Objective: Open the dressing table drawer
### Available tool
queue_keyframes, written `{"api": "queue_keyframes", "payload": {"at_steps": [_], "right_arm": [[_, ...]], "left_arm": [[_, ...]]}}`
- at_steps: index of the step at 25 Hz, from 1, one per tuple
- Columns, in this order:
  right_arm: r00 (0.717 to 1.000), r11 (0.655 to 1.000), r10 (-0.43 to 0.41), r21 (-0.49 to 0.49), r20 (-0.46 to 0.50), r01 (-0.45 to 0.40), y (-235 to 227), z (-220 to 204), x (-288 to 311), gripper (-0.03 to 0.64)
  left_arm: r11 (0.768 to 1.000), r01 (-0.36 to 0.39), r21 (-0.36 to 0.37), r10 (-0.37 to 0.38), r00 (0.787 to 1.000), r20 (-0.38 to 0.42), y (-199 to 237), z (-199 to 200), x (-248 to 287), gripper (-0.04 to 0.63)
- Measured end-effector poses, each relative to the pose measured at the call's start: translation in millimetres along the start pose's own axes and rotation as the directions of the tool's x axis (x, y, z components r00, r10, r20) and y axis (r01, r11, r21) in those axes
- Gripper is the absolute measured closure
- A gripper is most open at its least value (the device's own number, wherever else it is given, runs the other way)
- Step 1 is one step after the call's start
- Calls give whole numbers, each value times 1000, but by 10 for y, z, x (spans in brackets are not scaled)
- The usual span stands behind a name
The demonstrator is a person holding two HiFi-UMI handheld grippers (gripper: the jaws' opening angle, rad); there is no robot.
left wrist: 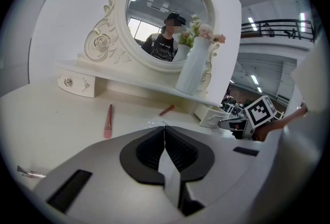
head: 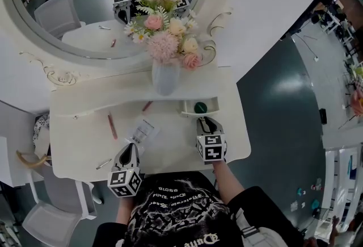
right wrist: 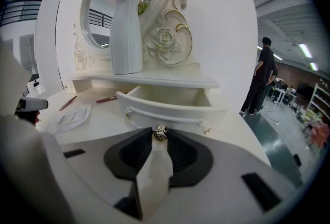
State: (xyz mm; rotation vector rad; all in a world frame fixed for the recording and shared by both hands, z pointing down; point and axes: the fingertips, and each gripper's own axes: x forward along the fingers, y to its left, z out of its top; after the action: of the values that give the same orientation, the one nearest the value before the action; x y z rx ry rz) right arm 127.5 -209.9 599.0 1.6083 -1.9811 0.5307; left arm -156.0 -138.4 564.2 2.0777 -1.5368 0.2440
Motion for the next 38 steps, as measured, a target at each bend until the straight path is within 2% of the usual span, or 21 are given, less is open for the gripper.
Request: {"api": "queue_keyframes", "payload": {"at_steps": [38], "right_arm": [[1000,1000,12,10,7,-12,19,-69,-83,515]], "left_arm": [[1000,-1,1,1,1000,9,-16,-13,-52,578]]}}
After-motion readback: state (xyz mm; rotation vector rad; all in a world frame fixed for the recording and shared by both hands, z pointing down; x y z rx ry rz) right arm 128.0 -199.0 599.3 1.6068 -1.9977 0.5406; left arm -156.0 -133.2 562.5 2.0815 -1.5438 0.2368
